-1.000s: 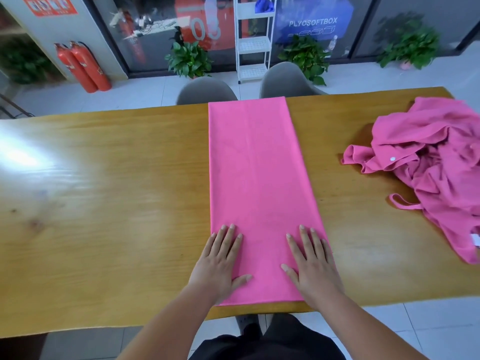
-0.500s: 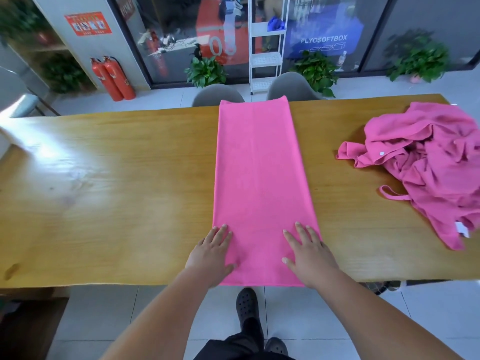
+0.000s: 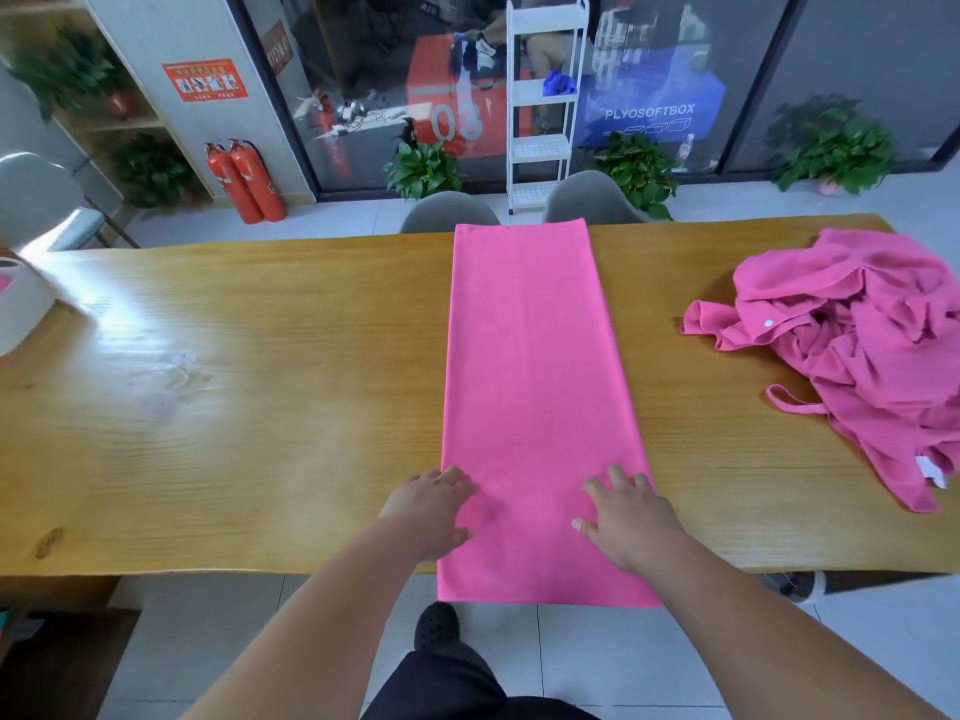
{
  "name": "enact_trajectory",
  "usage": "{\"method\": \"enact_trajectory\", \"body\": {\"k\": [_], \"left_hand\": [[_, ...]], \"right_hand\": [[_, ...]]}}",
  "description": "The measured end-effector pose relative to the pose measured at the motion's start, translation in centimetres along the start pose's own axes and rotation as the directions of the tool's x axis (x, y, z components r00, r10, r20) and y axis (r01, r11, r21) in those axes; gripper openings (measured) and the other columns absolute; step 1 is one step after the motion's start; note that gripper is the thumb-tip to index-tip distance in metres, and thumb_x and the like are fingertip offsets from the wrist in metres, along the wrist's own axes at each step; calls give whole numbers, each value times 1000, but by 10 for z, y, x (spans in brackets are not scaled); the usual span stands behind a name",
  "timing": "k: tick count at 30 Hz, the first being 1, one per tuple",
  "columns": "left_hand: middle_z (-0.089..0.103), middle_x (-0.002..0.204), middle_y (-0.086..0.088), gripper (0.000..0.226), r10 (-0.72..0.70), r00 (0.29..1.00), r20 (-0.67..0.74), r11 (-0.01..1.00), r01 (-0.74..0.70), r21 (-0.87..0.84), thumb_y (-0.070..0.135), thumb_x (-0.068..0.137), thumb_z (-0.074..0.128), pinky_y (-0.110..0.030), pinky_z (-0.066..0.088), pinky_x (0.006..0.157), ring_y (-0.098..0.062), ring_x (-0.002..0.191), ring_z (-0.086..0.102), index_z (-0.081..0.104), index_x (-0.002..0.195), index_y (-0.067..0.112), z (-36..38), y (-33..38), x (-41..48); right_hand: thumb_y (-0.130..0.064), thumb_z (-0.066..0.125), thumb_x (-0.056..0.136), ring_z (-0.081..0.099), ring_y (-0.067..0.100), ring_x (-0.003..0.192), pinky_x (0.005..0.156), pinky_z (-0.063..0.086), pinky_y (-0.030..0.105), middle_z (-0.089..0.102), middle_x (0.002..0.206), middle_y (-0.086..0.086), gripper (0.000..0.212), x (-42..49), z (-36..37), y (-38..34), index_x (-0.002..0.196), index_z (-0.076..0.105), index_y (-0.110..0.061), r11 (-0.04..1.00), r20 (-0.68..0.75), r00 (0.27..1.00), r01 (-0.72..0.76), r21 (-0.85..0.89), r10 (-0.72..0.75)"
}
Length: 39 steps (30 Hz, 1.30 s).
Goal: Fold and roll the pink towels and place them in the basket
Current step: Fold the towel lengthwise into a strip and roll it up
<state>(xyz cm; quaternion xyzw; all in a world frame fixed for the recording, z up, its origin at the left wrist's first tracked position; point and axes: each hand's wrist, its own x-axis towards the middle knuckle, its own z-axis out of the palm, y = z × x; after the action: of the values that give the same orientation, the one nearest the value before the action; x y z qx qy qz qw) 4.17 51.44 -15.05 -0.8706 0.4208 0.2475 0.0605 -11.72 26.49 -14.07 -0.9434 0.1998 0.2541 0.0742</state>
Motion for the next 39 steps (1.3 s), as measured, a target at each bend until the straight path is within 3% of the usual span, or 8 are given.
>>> {"method": "enact_trajectory", "body": {"k": [4, 8, 19, 24, 29, 32, 36, 39], "left_hand": [[16, 173, 5, 80, -10, 999, -53, 991, 3, -131, 48, 98, 67, -48, 33, 124, -25, 157, 24, 24, 165, 36, -22, -28, 18], [0, 176, 5, 92, -57, 994, -92, 975, 35, -221, 46, 96, 73, -55, 33, 124, -31, 161, 11, 14, 167, 39, -50, -63, 46], [10, 175, 4, 89, -12, 1000, -27, 934, 1, -358, 53, 96, 69, -54, 35, 122, -33, 158, 16, 17, 167, 40, -104, -176, 119], [18, 173, 3, 87, 29, 999, -32, 920, -39, -390, 55, 97, 67, -50, 29, 124, -33, 158, 11, 19, 167, 35, -110, -201, 154], [35, 165, 1, 84, 48, 996, -82, 885, -80, -458, 52, 94, 70, -51, 34, 121, -32, 151, 21, 29, 165, 34, -110, -205, 184], [48, 152, -1, 77, 16, 994, -104, 837, -70, -542, 46, 95, 71, -50, 39, 117, -29, 145, 31, 34, 163, 37, -115, -200, 198], [58, 139, 5, 74, -29, 996, -84, 719, -37, -694, 58, 83, 67, -53, 52, 104, -25, 127, 55, 42, 152, 50, -121, -194, 218], [66, 132, -6, 60, -65, 997, -52, 652, 3, -758, 38, 98, 65, -43, 59, 85, -28, 106, 68, 46, 155, 40, -133, -182, 231]], "right_hand": [[-63, 43, 104, 50, 29, 124, 95, 53, 45, 43, 140, 9, 55, 20, -24, -21, 142, 48, -22, 996, -49, 995, -85, -29, 83], [-57, 47, 105, 54, 28, 116, 87, 56, 44, 44, 136, 10, 55, 47, -48, -58, 149, 40, -25, 989, -152, 980, -118, 91, 131], [-57, 54, 102, 51, 29, 124, 95, 54, 46, 43, 141, 9, 65, 107, -66, -198, 157, 33, -28, 944, -106, 969, -188, 270, 223], [-45, 57, 102, 45, 30, 125, 95, 52, 45, 38, 141, 10, 65, 119, -56, -241, 157, 26, -30, 952, -149, 954, -226, 205, 258], [-13, 51, 99, 40, 33, 129, 101, 45, 46, 29, 150, 11, 76, 126, -45, -249, 163, 17, -36, 958, -142, 949, -267, 110, 281], [-13, 49, 101, 35, 34, 138, 107, 41, 50, 24, 158, 9, 72, 127, -48, -247, 164, 21, -32, 967, -133, 960, -237, 91, 248], [-11, 49, 101, 32, 32, 143, 114, 36, 50, 27, 162, 5, 66, 125, -50, -252, 163, 29, -20, 965, -105, 963, -234, 118, 247], [-10, 48, 101, 37, 30, 141, 116, 36, 47, 31, 161, 5, 66, 122, -52, -255, 163, 26, -12, 955, -124, 952, -261, 142, 279]]}}
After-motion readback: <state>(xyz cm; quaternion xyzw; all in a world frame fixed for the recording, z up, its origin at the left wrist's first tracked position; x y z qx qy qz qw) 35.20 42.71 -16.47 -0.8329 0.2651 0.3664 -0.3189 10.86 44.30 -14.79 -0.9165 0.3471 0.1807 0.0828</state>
